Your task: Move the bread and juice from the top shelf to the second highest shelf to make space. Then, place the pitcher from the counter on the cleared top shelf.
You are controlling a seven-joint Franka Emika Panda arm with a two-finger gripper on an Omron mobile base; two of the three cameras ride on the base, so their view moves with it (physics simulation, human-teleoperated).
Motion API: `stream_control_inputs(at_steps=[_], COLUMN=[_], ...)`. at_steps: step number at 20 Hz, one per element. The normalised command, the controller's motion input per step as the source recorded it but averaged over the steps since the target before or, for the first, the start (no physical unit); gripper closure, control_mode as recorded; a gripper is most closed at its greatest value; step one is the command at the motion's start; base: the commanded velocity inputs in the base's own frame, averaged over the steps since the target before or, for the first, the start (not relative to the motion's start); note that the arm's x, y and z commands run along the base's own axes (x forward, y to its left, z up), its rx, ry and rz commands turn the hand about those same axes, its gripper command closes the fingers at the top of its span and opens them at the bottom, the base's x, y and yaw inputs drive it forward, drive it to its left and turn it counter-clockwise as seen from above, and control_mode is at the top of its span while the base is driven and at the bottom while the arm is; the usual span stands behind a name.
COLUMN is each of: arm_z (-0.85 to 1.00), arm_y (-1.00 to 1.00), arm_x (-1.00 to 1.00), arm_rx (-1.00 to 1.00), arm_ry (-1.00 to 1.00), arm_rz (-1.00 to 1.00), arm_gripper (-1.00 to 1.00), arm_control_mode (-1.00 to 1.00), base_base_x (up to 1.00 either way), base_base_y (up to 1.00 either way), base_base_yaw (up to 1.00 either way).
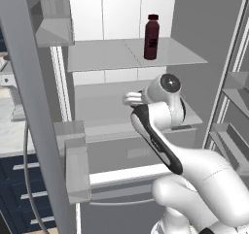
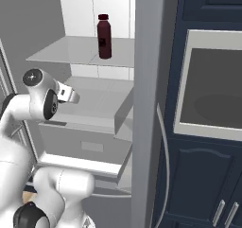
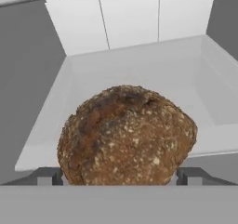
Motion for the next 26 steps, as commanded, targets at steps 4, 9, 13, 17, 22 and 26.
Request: stream_control_inputs(at_steps=[4, 9, 13, 17, 22, 26], arm_z=[-0.63, -0.59, -0.44, -0.35, -0.34, -0.35], arm_y=[0.0, 0.0, 0.0, 0.0, 0.0, 0.0], arm_x=[0.49, 0.61, 0.73, 0.79, 0.72, 0.69], arm_rx=[0.0, 0.0, 0.0, 0.0, 0.0, 0.0], arm_ry=[0.09, 0.08, 0.03, 0.02, 0.0, 0.0], arm_rz=[0.05, 0.05, 0.03, 0.0, 0.0, 0.0], arm_gripper=[1.0, 1.0, 1.0, 1.0, 1.0, 1.0], arm_control_mode=[-1.0, -1.0, -1.0, -1.0, -1.0, -1.0], base_base_x=[0.0, 0.0, 0.0, 0.0, 0.0, 0.0], base_base_y=[0.0, 0.0, 0.0, 0.0, 0.0, 0.0], base_base_yaw=[0.0, 0.0, 0.0, 0.0, 0.0, 0.0])
